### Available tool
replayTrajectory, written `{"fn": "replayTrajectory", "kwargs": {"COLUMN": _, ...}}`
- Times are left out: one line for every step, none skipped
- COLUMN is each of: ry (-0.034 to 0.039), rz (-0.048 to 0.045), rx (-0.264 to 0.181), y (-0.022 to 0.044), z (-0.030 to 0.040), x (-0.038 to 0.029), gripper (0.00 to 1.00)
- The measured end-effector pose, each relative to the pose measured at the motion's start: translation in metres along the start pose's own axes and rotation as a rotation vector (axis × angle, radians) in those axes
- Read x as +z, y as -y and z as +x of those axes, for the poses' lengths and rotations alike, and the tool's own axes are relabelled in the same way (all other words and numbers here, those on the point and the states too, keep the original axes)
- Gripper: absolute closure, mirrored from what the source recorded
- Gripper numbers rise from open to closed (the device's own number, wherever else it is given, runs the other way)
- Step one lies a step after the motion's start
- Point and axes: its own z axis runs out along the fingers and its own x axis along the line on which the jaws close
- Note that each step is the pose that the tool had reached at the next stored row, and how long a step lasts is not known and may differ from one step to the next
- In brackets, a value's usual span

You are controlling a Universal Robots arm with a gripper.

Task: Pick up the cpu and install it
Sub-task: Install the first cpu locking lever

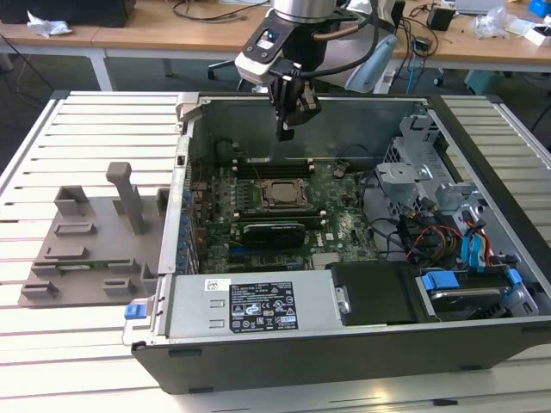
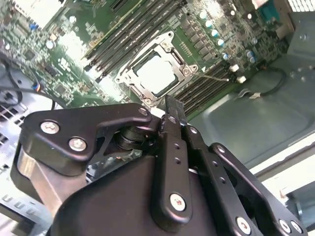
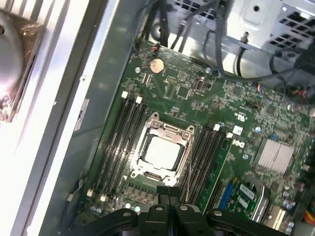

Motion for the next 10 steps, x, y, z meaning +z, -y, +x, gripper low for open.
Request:
{"fn": "replayTrajectory", "kwargs": {"ry": 0.0008, "rz": -0.0004, "rx": -0.016, "y": 0.0, "z": 0.0, "x": 0.0, "gripper": 0.89}}
{"fn": "replayTrajectory", "kwargs": {"ry": 0.0016, "rz": -0.0008, "rx": -0.03, "y": 0.0, "z": 0.0, "x": 0.0, "gripper": 0.89}}
{"fn": "replayTrajectory", "kwargs": {"ry": 0.0031, "rz": -0.0016, "rx": -0.06, "y": 0.0, "z": 0.0, "x": 0.0, "gripper": 0.89}}
{"fn": "replayTrajectory", "kwargs": {"ry": 0.0043, "rz": -0.0022, "rx": -0.084, "y": 0.0, "z": 0.0, "x": 0.0, "gripper": 0.89}}
{"fn": "replayTrajectory", "kwargs": {"ry": 0.0059, "rz": -0.003, "rx": -0.113, "y": 0.0, "z": 0.0, "x": 0.0, "gripper": 0.89}}
{"fn": "replayTrajectory", "kwargs": {"ry": 0.0066, "rz": -0.0034, "rx": -0.129, "y": 0.0, "z": 0.0, "x": 0.0, "gripper": 0.89}}
{"fn": "replayTrajectory", "kwargs": {"ry": 0.0072, "rz": -0.0037, "rx": -0.139, "y": 0.0, "z": 0.0, "x": 0.0, "gripper": 0.89}}
{"fn": "replayTrajectory", "kwargs": {"ry": 0.008, "rz": -0.0041, "rx": -0.154, "y": 0.0, "z": 0.0, "x": 0.0, "gripper": 0.89}}
{"fn": "replayTrajectory", "kwargs": {"ry": 0.0089, "rz": -0.0045, "rx": -0.171, "y": 0.0, "z": 0.0, "x": 0.0, "gripper": 0.89}}
{"fn": "replayTrajectory", "kwargs": {"ry": 0.0096, "rz": -0.0049, "rx": -0.184, "y": 0.0, "z": 0.0, "x": 0.0, "gripper": 0.89}}
